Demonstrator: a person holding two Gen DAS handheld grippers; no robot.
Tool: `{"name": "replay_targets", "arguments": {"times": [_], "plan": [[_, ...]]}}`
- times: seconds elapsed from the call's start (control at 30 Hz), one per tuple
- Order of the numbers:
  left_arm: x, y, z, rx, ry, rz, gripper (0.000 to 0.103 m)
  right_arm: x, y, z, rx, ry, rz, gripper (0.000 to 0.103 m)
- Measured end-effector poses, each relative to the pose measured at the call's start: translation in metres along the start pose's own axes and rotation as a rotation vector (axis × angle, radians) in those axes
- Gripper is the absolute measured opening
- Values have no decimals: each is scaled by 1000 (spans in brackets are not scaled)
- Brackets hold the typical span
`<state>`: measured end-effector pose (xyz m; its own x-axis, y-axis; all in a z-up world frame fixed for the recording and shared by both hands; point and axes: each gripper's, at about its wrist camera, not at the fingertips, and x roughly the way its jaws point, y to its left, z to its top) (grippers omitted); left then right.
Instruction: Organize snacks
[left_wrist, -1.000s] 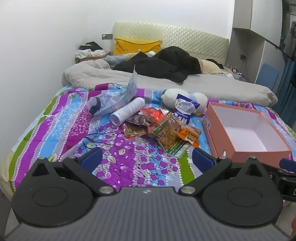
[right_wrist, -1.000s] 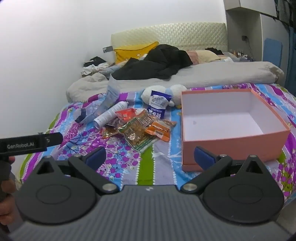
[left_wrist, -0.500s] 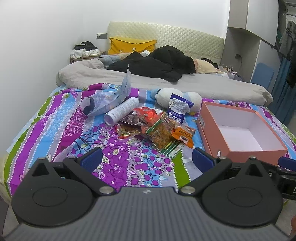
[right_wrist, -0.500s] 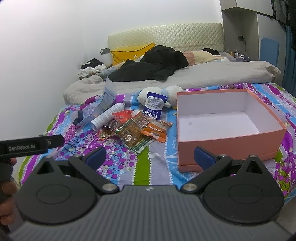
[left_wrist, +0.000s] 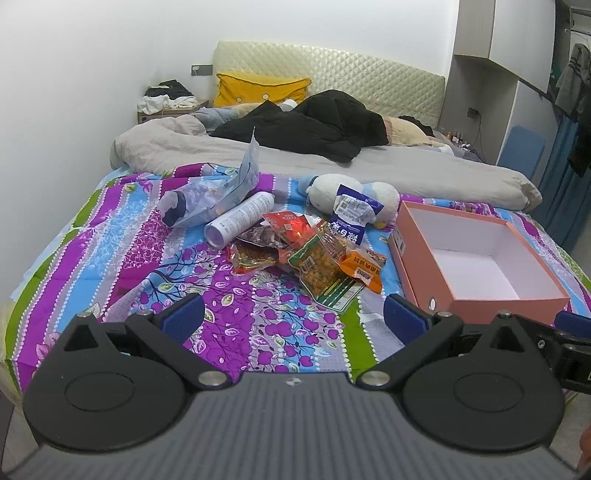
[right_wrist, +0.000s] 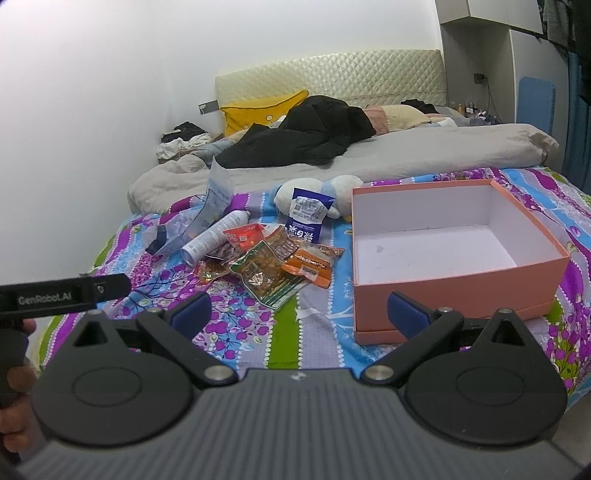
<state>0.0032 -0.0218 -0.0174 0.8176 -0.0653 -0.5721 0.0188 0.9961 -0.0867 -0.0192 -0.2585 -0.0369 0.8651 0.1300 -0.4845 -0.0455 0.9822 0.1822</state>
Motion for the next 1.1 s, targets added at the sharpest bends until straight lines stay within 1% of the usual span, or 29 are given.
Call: {"name": "replay_targets", "arguments": {"times": [0.87, 1.1], "plan": [[-5, -3, -6, 16, 12, -6, 103, -3, 1, -1, -6, -7, -1, 103], [-5, 1, -7, 13, 17, -7, 103, 1, -2, -4, 31, 10, -3, 103]]}}
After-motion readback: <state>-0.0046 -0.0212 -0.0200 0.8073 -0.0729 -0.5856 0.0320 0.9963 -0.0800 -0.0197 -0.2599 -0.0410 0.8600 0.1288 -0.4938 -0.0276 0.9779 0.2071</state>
